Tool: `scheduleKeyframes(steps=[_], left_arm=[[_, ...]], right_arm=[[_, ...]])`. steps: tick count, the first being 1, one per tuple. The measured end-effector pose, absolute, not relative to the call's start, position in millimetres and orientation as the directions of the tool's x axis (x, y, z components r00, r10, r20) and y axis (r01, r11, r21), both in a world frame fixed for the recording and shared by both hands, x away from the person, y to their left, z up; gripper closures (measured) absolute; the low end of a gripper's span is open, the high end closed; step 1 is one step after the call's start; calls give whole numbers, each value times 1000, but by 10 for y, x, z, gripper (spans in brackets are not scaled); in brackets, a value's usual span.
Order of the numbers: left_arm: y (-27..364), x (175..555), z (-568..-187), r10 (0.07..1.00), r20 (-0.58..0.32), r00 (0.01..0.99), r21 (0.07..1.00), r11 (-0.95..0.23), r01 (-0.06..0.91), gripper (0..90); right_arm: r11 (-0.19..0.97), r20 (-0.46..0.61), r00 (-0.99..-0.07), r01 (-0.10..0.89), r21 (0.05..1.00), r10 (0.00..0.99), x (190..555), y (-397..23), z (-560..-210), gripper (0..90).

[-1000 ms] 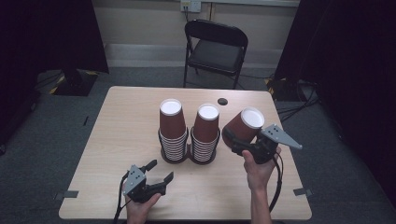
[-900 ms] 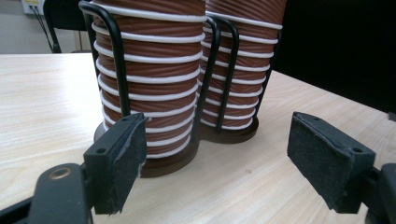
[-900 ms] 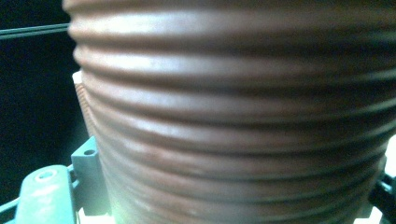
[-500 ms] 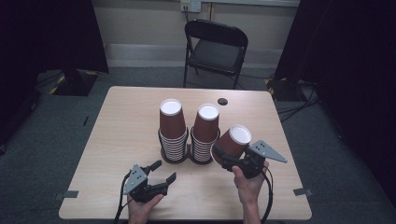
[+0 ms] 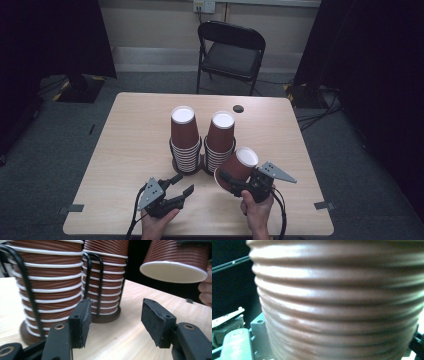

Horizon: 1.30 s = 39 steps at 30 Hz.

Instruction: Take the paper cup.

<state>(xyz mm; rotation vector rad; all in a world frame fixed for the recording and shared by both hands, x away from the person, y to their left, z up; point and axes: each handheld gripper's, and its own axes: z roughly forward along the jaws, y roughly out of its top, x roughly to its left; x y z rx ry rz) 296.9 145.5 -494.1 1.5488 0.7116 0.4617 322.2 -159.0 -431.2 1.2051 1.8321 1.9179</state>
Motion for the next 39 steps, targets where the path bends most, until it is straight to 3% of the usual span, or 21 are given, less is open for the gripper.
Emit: scheduleKeyframes(steps=[7,26,39], left_arm=[[1399,2957,-4960,675,-79,734,991,-28,133,410],[1280,2953,-4949,604,-71,794,995,-8,95,425],[1155,2933,-4939,590,-5,807,1000,0,6,530]], right_arm=[[-231,461,-636,414,881,619,3168,-1529,-4447,145],[-267,583,-632,528,806,510,3069,-1342,-4645,146],[-312,676,-610,603,735,413,3029,-1272,-4701,146]])
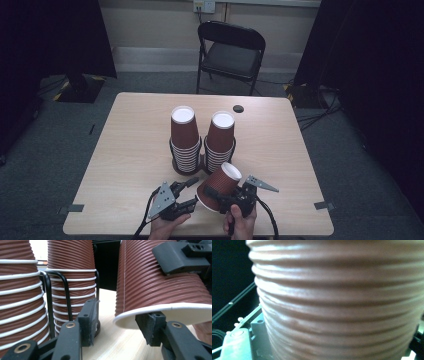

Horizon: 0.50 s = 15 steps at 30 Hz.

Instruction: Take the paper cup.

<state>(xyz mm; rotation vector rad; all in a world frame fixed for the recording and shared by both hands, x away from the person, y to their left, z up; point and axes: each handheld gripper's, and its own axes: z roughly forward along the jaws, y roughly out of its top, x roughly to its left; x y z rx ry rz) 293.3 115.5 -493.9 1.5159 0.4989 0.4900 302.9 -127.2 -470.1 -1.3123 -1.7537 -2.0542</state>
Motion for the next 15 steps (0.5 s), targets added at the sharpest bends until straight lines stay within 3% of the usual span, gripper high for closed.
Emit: scheduleKeyframes(steps=[12,15], left_arm=[[1064,2940,-4979,614,40,789,999,-39,-21,635],[1056,2929,-4978,619,50,784,999,-46,-28,701]], right_arm=[[-273,696,-614,644,714,372,3023,-1129,-4730,146],[-259,698,-614,653,712,369,3021,-1095,-4743,143]])
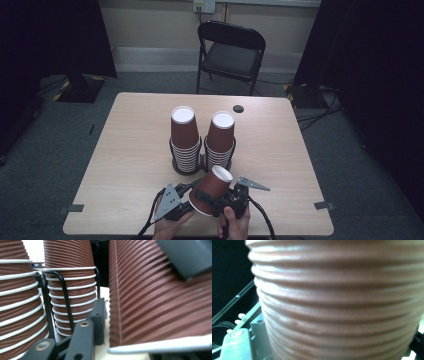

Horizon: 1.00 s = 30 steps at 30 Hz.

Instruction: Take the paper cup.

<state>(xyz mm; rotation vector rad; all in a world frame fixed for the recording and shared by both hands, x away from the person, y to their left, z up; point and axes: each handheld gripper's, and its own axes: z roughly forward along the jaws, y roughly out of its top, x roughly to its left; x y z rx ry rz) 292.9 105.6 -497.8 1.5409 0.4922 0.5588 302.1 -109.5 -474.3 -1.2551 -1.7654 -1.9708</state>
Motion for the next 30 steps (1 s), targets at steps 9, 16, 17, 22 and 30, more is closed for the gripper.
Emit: scheduleKeyframes(steps=[9,16,17,22,30], left_arm=[[1085,2927,-4987,609,26,793,1000,-20,-17,789],[1103,2930,-4981,608,5,794,1000,-20,10,834],[1102,2929,-4978,606,1,795,1000,-18,13,835],[1112,2927,-4975,606,-6,796,1000,-14,18,841],[1126,2931,-4965,590,-24,807,999,-6,35,851]], right_arm=[[-243,704,-616,666,705,353,3041,-1076,-4757,111],[-267,695,-605,649,713,388,3048,-1118,-4745,98],[-270,694,-605,646,715,391,3048,-1125,-4742,95],[-270,687,-611,637,722,394,3047,-1139,-4736,88],[-285,680,-611,622,729,405,3059,-1185,-4710,86]])
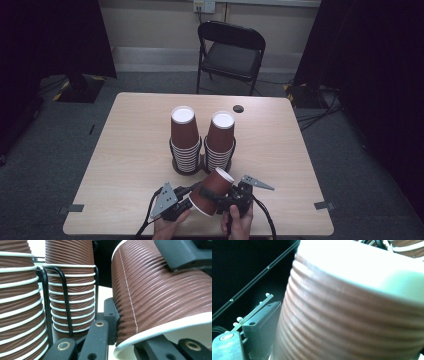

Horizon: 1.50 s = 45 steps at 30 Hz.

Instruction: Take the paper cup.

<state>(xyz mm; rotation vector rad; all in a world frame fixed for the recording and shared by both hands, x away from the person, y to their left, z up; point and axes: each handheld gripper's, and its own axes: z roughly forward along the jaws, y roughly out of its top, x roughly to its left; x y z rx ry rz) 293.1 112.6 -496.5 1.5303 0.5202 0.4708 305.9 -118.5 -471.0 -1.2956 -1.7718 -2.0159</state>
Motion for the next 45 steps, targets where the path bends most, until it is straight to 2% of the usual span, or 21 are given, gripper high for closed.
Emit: scheduleKeyframes(steps=[9,15,22,29,36,40,42,45], left_arm=[[1138,2941,-4939,577,-46,816,997,-18,69,854],[1166,2935,-4902,568,-47,822,997,-19,70,857],[1175,2929,-4939,552,-49,833,994,-52,94,858],[1175,2945,-4906,560,6,829,983,-157,98,857],[1255,2990,-4846,563,-13,826,970,-194,148,857],[1326,3035,-4772,560,-35,828,958,-218,188,858],[1349,3051,-4738,560,-35,828,953,-232,197,858],[1371,3070,-4692,559,-36,829,944,-254,212,858]], right_arm=[[-294,656,-615,592,751,437,3106,-1249,-4655,82],[-321,652,-629,569,757,423,3107,-1236,-4646,84],[-368,637,-613,520,771,467,3159,-1368,-4565,105],[-299,467,-668,360,884,579,3135,-1488,-4532,106],[-237,385,-704,303,923,597,3045,-1619,-4521,106],[-227,365,-741,285,931,564,3004,-1687,-4526,135],[-210,304,-747,222,952,592,2976,-1706,-4539,131],[-192,263,-752,183,964,605,2965,-1715,-4561,126]])
